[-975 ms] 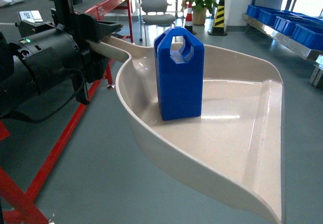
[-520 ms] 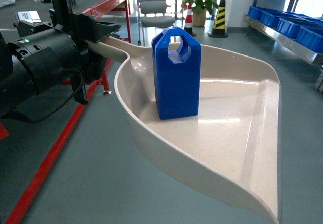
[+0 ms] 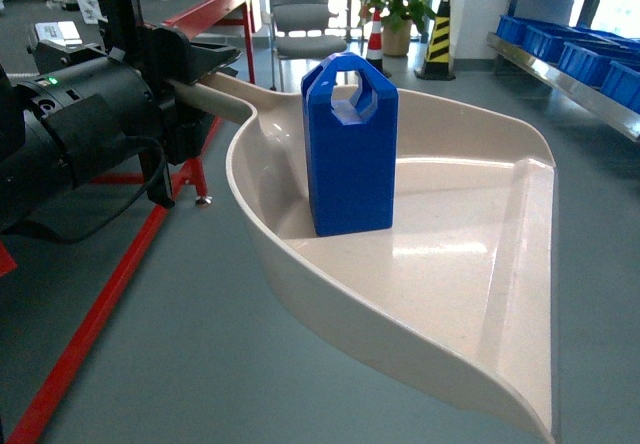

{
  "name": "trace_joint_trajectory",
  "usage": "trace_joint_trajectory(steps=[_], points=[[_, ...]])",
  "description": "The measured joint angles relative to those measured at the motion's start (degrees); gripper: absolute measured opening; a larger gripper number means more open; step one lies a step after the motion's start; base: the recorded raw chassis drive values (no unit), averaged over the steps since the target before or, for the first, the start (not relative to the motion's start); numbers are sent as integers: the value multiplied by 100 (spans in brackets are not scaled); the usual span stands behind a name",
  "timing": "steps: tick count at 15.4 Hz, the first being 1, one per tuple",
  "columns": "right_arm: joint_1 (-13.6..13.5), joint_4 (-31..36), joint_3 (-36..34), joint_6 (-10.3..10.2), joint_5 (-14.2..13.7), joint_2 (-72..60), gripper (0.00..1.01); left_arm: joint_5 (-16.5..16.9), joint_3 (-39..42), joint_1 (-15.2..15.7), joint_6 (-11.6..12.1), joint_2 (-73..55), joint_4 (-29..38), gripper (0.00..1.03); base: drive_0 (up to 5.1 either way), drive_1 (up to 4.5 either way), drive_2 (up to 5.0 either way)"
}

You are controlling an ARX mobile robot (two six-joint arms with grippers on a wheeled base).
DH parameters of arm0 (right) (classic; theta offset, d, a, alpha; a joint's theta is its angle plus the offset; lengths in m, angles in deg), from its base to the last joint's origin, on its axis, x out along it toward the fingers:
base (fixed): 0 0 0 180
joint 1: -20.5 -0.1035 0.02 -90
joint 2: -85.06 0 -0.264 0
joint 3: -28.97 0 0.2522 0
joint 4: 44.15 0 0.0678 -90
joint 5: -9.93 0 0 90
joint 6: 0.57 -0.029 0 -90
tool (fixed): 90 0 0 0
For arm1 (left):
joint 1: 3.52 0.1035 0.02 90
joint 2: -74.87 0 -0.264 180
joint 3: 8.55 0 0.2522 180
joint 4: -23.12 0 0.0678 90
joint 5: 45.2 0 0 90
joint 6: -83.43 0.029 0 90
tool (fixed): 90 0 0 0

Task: Place part in tray to right shelf

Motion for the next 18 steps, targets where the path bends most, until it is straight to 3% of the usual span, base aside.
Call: trace_joint_trajectory(steps=[18], points=[[0,-15,0,2,-2,2,98,-2,0,0,2,0,2,12,14,438,-410]])
